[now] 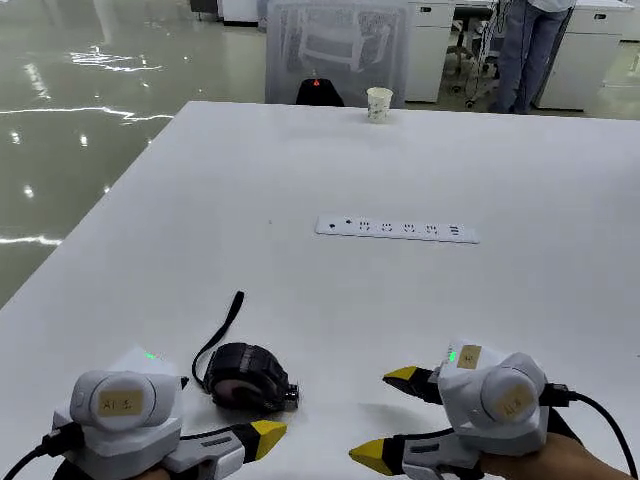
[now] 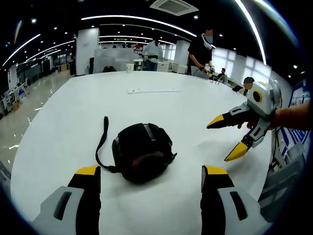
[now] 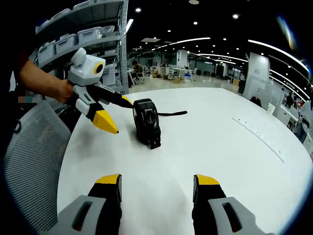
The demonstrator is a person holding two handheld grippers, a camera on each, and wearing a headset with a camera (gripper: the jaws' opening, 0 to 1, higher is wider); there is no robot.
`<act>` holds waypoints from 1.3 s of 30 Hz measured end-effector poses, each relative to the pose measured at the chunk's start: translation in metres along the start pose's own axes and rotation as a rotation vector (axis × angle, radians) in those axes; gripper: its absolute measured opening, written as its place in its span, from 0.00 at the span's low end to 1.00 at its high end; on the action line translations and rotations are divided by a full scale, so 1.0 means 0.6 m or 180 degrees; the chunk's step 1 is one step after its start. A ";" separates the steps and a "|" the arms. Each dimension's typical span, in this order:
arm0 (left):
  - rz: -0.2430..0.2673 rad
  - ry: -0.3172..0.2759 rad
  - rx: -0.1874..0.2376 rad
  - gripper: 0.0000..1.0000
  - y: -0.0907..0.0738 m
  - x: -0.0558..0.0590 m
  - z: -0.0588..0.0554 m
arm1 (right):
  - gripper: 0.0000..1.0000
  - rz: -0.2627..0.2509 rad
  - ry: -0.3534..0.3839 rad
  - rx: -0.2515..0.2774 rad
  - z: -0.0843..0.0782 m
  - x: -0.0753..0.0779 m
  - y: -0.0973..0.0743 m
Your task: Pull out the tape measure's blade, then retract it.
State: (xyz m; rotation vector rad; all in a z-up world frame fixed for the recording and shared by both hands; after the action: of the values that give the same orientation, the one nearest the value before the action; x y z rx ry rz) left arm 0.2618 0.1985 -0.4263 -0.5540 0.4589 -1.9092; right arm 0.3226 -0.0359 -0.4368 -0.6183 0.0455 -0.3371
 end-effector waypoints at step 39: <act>-0.0421 0.0583 0.0073 0.99 -0.063 0.049 -0.031 | 0.86 -0.0485 0.0441 0.0207 -0.055 -0.060 -0.105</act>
State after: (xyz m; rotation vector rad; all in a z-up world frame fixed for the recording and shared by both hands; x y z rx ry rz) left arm 0.2129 0.1866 -0.4161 -0.4045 0.5283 -2.0999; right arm 0.2654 -0.0905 -0.4294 -0.5344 0.1200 -0.5269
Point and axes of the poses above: the centre of the closed fingertips' face, and the gripper's own axes: y roughly forward along the fingers, x roughly to its right, z roughly out of its top, the point moved 8 cm from there along -y, roughly backward along the fingers, and after that the axes turned 6 degrees about -z, right-handed, at the moved point
